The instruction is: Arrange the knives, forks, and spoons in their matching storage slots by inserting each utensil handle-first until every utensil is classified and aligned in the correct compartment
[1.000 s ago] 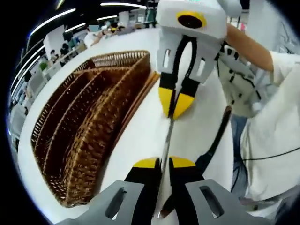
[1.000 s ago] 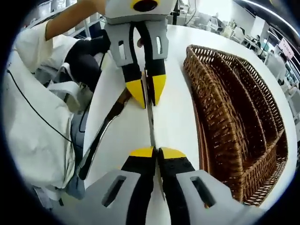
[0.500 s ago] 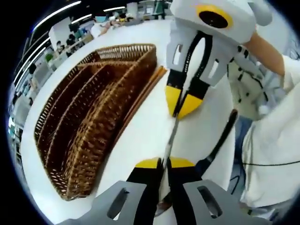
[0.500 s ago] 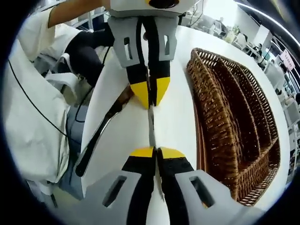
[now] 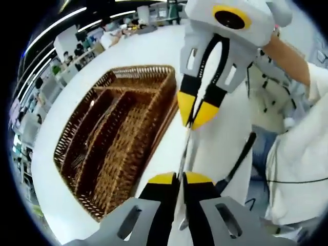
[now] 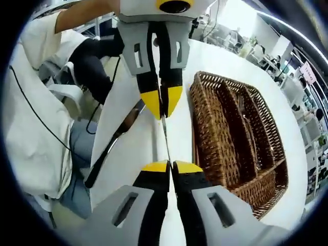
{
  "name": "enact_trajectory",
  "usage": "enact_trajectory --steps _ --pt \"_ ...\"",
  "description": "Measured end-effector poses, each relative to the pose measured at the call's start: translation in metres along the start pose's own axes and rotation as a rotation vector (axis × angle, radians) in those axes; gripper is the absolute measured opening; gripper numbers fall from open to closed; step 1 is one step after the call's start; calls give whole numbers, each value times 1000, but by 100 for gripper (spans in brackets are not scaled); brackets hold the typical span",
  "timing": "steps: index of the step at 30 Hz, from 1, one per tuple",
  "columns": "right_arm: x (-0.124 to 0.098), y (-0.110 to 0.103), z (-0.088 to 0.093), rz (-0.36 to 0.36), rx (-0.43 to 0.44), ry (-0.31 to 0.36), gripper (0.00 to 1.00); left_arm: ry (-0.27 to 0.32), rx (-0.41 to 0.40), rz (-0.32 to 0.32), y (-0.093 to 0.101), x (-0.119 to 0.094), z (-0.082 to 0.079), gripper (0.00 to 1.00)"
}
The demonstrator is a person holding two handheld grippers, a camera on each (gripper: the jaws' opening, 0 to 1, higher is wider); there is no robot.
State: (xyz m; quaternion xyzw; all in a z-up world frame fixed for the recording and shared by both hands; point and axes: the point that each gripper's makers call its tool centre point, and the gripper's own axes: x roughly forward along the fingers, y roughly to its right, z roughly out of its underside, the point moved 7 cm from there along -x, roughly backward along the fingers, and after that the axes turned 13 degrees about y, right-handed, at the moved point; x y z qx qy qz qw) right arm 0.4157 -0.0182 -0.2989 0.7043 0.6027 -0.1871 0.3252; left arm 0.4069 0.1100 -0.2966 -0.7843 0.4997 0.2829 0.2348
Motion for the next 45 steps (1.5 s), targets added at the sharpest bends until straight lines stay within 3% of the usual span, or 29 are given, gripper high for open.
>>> enact_trajectory --steps 3,8,17,20,30,36,45 --pt "-1 5 -4 27 -36 12 2 1 44 -11 -8 -1 -3 4" --pt "0 15 -9 84 -75 33 2 -4 39 -45 -15 -4 -7 4" --pt "4 39 -11 117 -95 55 3 -6 54 -71 -35 -1 -12 4" --pt "8 55 -13 114 -93 56 3 -10 58 -72 -40 -1 -14 4" --pt "17 61 -5 102 -67 48 3 -16 54 -74 -56 10 -11 5" --pt "28 76 6 92 -26 57 3 -17 24 -73 -74 20 -7 5" --pt "40 90 7 71 2 84 3 -36 21 -64 -99 30 1 5"
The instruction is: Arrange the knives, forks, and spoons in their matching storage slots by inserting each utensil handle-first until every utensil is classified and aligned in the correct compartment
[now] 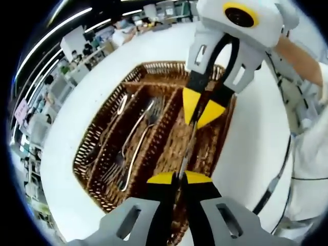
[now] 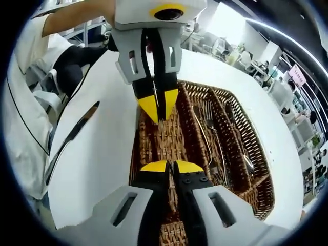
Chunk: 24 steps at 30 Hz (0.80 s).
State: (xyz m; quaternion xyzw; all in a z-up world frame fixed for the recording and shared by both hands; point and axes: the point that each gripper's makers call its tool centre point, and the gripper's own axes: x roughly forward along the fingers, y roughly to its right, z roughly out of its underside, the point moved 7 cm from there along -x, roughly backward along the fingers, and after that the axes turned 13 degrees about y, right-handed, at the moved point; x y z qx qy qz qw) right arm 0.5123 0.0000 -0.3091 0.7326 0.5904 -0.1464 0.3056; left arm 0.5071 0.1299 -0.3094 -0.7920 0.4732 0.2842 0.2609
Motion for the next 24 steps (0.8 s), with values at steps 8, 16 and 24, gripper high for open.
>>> enact_trajectory --steps 8,16,24 --pt "13 5 4 -20 15 -1 3 -8 -12 5 -11 3 8 5" --pt "23 7 10 -26 33 -3 3 -27 -24 13 -19 12 15 5" --pt "29 14 19 -37 57 -4 3 -33 -36 29 -19 21 19 5"
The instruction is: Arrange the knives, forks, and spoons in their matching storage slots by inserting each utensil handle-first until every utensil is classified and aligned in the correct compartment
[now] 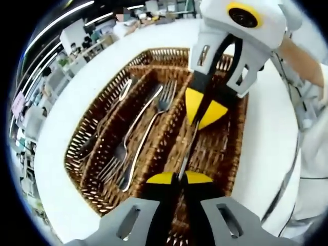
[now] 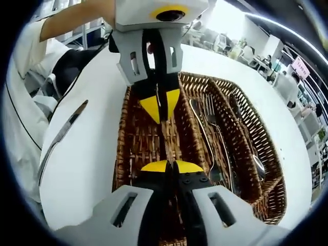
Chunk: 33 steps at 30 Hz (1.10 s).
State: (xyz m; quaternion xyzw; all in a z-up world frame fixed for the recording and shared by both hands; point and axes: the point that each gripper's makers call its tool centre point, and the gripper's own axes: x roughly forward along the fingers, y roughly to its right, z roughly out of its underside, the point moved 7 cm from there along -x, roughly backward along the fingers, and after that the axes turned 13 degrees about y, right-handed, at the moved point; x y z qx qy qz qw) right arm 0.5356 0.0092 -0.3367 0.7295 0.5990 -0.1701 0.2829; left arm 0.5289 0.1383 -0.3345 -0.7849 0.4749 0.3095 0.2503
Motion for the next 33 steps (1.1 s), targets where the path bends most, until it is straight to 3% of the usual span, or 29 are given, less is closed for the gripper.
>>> enact_trajectory --steps 12,16,23,33 --pt "10 8 9 -20 78 20 3 -5 -11 22 -8 8 5 5" --pt "10 10 9 -33 142 23 4 -2 12 47 -8 9 5 6" --pt "12 13 9 -40 147 19 4 24 44 49 -8 8 6 7" --pt "10 5 7 -23 105 -9 5 18 110 39 -6 6 5 8"
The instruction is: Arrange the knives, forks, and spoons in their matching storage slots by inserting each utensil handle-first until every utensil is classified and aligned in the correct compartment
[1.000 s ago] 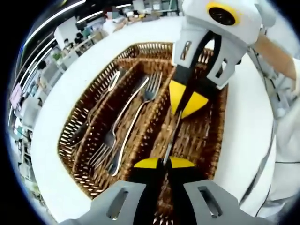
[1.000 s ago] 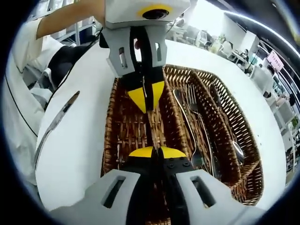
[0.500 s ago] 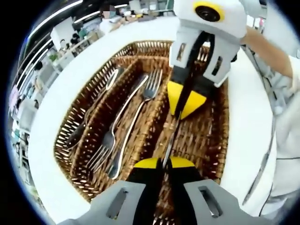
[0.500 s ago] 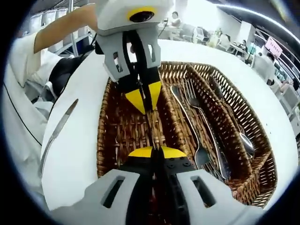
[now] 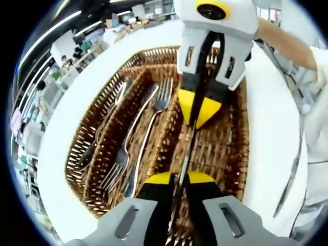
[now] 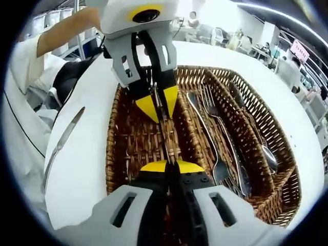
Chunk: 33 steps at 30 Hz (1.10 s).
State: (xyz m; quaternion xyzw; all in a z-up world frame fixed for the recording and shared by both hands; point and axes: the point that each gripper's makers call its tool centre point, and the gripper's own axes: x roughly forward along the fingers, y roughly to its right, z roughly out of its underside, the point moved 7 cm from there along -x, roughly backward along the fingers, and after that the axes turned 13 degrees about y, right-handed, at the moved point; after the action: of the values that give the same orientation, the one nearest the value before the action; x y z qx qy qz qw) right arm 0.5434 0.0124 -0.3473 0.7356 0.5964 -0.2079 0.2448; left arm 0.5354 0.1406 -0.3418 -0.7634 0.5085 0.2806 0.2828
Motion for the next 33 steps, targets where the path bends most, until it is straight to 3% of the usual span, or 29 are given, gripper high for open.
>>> enact_trajectory --steps 7,14,19,33 --pt "-3 0 0 33 -37 -40 5 -23 26 -12 1 -6 2 8" --pt "-9 8 -6 62 -32 -28 5 -16 29 -32 0 -12 3 8" --pt "-18 0 -9 95 -49 -19 4 -14 31 -43 -4 -13 1 7" --pt "-21 10 -9 108 -52 -30 6 -2 37 -70 -5 -23 -2 8"
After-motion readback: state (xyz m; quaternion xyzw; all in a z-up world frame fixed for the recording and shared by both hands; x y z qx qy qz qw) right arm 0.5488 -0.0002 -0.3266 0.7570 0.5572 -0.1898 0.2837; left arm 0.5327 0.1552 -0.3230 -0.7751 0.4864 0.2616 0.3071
